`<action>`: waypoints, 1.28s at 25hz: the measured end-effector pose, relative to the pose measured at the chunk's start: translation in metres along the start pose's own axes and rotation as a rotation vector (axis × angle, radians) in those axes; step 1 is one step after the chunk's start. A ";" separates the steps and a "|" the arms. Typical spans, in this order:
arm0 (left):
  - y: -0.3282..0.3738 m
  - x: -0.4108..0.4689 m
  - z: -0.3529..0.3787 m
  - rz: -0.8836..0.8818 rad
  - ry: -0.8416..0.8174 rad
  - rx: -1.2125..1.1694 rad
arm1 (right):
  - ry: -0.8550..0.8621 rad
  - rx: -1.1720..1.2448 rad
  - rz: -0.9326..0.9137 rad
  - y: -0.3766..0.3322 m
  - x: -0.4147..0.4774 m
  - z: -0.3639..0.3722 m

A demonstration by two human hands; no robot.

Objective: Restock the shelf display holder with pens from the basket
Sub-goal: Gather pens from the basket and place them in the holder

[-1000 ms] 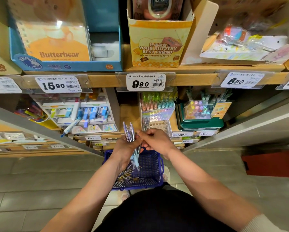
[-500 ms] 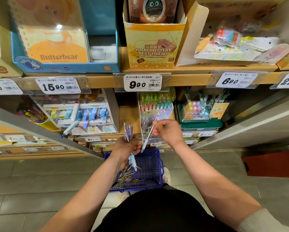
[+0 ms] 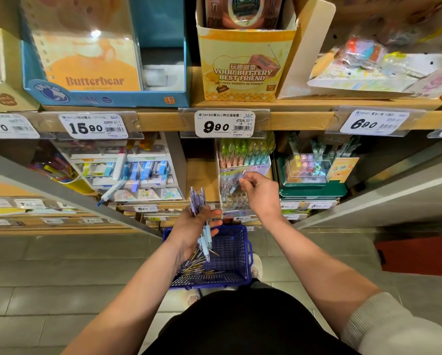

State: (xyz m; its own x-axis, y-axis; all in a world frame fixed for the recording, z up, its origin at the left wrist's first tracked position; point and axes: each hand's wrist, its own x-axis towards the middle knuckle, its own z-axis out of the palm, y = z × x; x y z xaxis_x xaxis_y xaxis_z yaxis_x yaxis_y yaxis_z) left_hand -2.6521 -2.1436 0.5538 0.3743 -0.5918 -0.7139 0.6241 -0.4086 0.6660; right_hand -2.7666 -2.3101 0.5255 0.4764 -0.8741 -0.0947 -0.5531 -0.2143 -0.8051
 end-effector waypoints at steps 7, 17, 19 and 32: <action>-0.002 0.000 -0.005 -0.009 -0.009 -0.024 | -0.117 -0.264 -0.044 0.014 0.003 0.017; 0.002 -0.002 -0.005 -0.010 0.014 -0.040 | -0.178 -0.558 -0.163 0.006 0.004 0.019; 0.002 -0.002 -0.005 -0.009 0.016 -0.042 | -0.198 -0.551 -0.181 0.006 0.002 0.020; -0.003 0.000 -0.006 -0.018 0.003 -0.059 | -0.295 -0.631 -0.084 0.009 0.003 0.030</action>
State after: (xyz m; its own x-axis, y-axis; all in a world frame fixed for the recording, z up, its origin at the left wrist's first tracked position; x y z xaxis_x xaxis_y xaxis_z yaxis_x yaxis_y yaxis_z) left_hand -2.6496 -2.1380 0.5505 0.3645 -0.5828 -0.7263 0.6701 -0.3774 0.6391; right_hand -2.7499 -2.3013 0.5010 0.6509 -0.7079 -0.2742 -0.7550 -0.5659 -0.3313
